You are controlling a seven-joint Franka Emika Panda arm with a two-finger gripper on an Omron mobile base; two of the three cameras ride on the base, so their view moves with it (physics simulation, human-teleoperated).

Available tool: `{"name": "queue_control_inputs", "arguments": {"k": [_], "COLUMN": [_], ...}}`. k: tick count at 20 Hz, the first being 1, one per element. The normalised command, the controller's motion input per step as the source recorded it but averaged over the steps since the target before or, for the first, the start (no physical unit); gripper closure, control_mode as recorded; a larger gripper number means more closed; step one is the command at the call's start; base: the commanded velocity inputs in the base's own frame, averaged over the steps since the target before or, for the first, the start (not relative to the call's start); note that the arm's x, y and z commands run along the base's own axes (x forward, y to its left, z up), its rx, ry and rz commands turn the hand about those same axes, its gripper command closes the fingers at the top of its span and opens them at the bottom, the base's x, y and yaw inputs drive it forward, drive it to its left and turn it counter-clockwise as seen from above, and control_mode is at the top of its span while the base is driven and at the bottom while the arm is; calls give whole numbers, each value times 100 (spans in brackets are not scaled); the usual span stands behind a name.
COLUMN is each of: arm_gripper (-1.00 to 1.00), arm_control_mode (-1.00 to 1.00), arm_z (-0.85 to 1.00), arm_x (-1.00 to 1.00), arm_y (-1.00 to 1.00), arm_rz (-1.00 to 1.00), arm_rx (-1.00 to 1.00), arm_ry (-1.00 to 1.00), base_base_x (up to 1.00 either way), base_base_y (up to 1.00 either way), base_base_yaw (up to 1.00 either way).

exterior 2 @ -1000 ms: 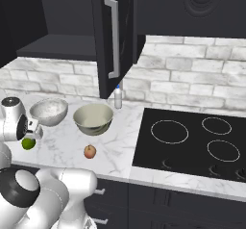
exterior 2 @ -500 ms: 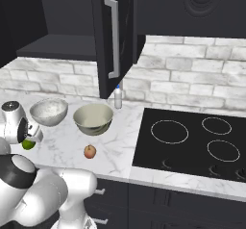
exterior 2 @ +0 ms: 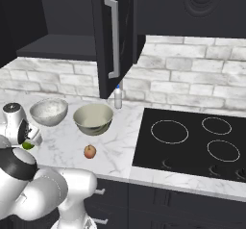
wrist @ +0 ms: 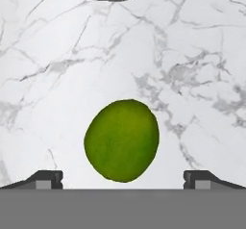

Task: Pick both bowls and place them on the counter. Then place the lime in one bowl and place the peach in the other bowl.

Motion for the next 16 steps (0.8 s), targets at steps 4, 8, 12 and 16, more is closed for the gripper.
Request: {"name": "queue_control_inputs", "arguments": {"k": [4, 8, 12, 16], "arm_gripper": [-100, -100, -100, -100], "arm_control_mode": [-100, -100, -100, -100], "arm_z": [-22, -19, -20, -13], "arm_x": [6, 9, 7, 5], "arm_y": [1, 2, 0, 7], "arm_rz": [-8, -6, -6, -4], "arm_rx": [1, 0, 0, 1], "arm_ry": [5, 1, 3, 0], "base_base_x": [0, 0, 0, 0], "base_base_y": [0, 0, 0, 0], "base_base_yaw": [0, 0, 0, 0]}}
